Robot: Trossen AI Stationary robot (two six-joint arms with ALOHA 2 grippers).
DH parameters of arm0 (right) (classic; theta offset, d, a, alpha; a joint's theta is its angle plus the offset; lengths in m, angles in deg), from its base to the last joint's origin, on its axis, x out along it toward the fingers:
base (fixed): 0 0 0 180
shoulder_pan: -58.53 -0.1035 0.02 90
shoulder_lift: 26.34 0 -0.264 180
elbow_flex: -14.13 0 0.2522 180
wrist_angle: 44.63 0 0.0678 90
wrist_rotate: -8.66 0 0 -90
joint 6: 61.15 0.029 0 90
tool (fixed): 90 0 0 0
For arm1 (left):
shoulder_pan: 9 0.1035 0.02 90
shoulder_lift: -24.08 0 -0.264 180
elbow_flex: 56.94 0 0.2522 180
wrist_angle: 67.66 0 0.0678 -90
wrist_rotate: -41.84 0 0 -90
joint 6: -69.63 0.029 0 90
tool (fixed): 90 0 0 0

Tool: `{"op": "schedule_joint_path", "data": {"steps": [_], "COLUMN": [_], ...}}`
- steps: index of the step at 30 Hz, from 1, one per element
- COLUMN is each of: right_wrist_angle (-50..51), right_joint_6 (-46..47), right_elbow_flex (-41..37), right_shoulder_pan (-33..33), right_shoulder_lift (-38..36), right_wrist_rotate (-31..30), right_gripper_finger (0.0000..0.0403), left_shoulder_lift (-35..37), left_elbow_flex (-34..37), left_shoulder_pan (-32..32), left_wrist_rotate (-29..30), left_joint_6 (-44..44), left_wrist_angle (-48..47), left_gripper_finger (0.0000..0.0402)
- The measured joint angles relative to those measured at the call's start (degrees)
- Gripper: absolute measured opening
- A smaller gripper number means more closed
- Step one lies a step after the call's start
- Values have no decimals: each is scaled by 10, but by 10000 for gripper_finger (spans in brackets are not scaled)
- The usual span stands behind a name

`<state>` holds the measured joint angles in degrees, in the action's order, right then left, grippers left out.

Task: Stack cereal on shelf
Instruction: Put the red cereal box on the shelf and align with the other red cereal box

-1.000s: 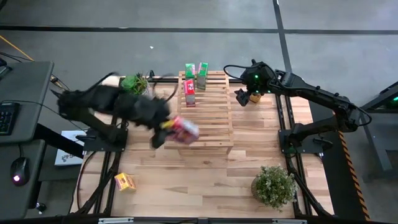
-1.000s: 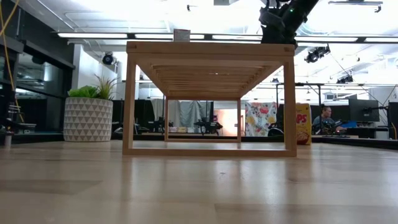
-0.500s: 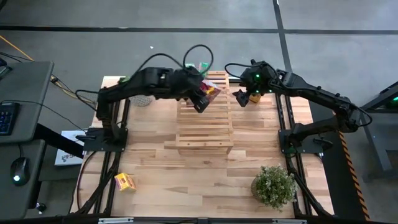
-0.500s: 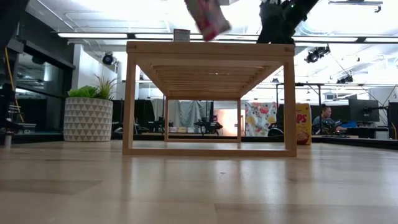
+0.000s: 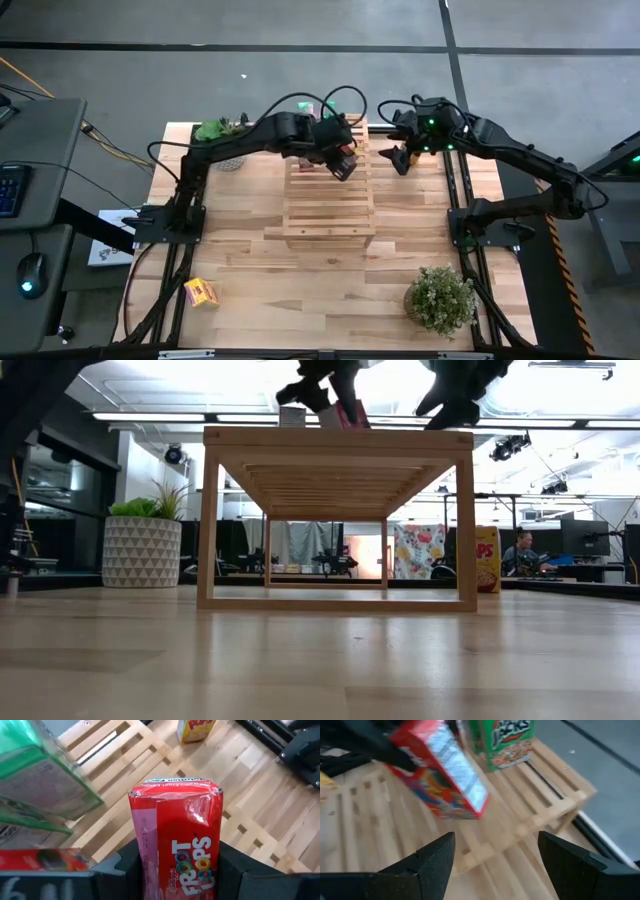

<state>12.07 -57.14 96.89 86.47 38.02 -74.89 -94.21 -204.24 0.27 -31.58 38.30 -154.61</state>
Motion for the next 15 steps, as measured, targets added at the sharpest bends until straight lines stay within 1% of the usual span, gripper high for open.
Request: {"op": "schedule_joint_path", "data": {"steps": [4, 6, 9, 15], "right_wrist_angle": [-4, -7, -18, -35], "right_joint_6": [0, 0, 0, 0], "right_elbow_flex": [0, 0, 0, 0], "right_shoulder_pan": [0, -2, -2, -2], "right_shoulder_lift": [0, 1, 2, 2], "right_wrist_rotate": [49, 64, 69, 69], "right_gripper_finger": [277, 277, 277, 277], "left_shoulder_lift": [-3, -3, -4, -4], "left_elbow_flex": [-1, -1, -1, -1], "left_shoulder_pan": [2, 2, 2, 4], "left_wrist_rotate": [5, 17, 33, 32], "left_joint_6": [9, 10, 23, 42], "left_wrist_angle": [3, 3, 2, 2], "left_gripper_finger": [156, 156, 156, 156]}}
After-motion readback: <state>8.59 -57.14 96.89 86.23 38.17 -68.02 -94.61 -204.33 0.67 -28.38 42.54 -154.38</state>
